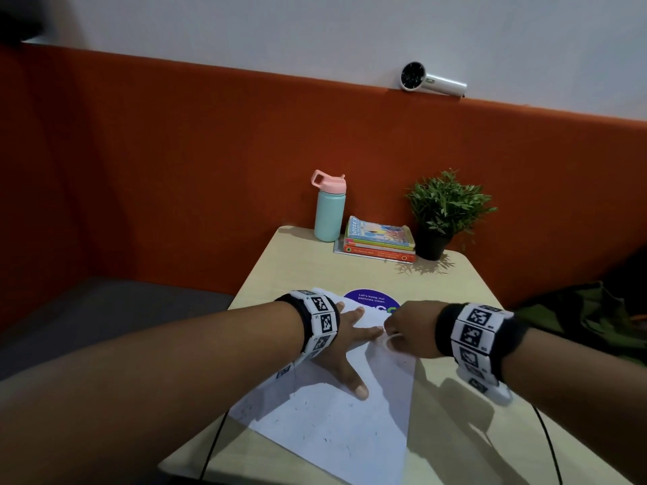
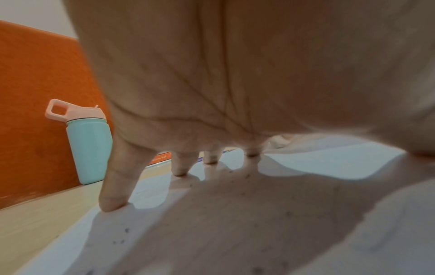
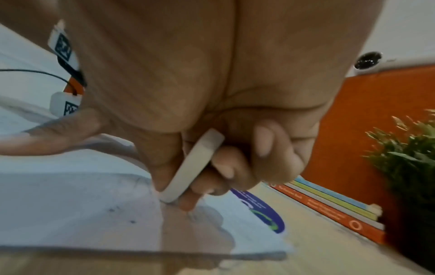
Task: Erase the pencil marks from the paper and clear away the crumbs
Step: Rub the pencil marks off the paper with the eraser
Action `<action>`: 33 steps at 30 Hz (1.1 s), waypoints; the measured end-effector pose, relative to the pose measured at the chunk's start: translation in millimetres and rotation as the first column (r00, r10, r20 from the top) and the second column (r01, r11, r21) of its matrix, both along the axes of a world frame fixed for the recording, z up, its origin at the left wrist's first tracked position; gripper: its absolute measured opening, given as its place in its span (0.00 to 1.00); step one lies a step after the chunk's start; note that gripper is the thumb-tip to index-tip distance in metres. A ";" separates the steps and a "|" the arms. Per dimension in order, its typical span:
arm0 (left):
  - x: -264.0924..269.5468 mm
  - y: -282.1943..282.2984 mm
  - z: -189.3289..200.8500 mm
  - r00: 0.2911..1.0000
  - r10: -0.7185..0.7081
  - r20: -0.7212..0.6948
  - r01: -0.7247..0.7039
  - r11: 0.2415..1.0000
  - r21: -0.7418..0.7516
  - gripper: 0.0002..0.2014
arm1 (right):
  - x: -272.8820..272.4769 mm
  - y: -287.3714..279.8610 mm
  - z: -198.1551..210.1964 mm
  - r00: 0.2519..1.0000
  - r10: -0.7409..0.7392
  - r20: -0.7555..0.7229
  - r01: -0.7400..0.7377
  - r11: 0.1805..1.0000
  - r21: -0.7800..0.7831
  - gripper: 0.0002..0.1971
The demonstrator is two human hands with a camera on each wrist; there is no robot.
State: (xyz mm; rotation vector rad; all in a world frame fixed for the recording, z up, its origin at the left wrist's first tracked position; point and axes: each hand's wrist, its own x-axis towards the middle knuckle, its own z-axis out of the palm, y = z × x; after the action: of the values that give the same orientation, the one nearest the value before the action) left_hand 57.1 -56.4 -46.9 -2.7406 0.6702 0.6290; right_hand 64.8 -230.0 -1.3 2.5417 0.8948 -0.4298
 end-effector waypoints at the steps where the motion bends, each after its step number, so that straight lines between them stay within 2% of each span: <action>1: 0.2 -0.1 -0.1 1.000 0.000 0.001 0.000 1.000 0.002 0.59 | -3.0 0.7 -1.1 1.000 0.005 -0.010 -0.005 1.000 -0.002 0.16; 4: -0.7 -2.1 0.0 1.000 -0.005 0.020 0.004 1.000 0.022 0.60 | -28.5 7.6 -8.0 0.983 0.133 -0.127 -0.127 0.990 0.053 0.16; 6: -1.2 -2.4 0.3 1.000 -0.005 0.022 0.004 1.000 0.029 0.61 | -26.4 6.1 -8.7 0.978 0.124 -0.170 -0.115 0.991 0.065 0.18; 9: 1.3 -1.2 -0.9 1.000 -0.002 0.011 0.002 1.000 0.028 0.62 | 4.9 -1.2 -4.5 0.999 -0.013 -0.045 0.013 1.000 0.006 0.20; 11: 0.9 -1.0 -1.0 1.000 0.001 0.017 -0.001 1.000 0.028 0.63 | 9.1 -0.7 -7.5 1.000 -0.031 -0.001 0.031 0.999 -0.016 0.19; 15: -1.6 -3.1 -2.1 0.998 0.007 0.056 -0.009 1.000 0.024 0.66 | -23.3 14.4 -23.0 0.977 0.175 -0.124 -0.160 0.980 0.122 0.19; 17: 0.1 -2.3 -2.9 0.999 0.008 0.046 -0.009 1.000 0.019 0.67 | -15.4 15.2 -17.9 0.985 0.136 -0.105 -0.130 0.989 0.063 0.19; 20: 3.1 -0.1 -3.9 1.000 0.004 0.026 -0.005 1.000 0.014 0.66 | 6.7 11.1 -3.6 0.999 -0.028 -0.019 0.027 0.999 -0.020 0.21; 22: 2.2 -0.3 -3.0 1.000 0.006 0.026 -0.006 1.000 0.016 0.65 | -1.1 16.4 -0.9 0.999 -0.001 -0.046 -0.001 0.999 -0.032 0.21; 25: 0.7 -3.1 -1.6 0.999 0.020 0.029 -0.021 1.000 0.013 0.66 | -24.6 24.4 -9.7 0.981 0.117 -0.156 -0.114 0.993 0.022 0.22; 30: 2.6 -0.6 -1.9 1.000 0.013 0.020 -0.013 1.000 0.013 0.65 | 8.2 19.4 -2.9 0.998 -0.028 -0.058 0.025 0.998 -0.053 0.23; 33: 0.9 -2.6 -0.3 1.000 0.013 0.022 -0.014 1.000 0.021 0.64 | -7.1 23.9 -7.0 0.991 0.055 -0.125 -0.054 0.999 0.008 0.21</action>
State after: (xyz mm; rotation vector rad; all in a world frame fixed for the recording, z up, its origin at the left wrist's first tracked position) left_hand 58.0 -59.0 -47.2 -2.7306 0.6370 0.6053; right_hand 57.6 -206.2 -8.3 2.5103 1.0087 -0.5770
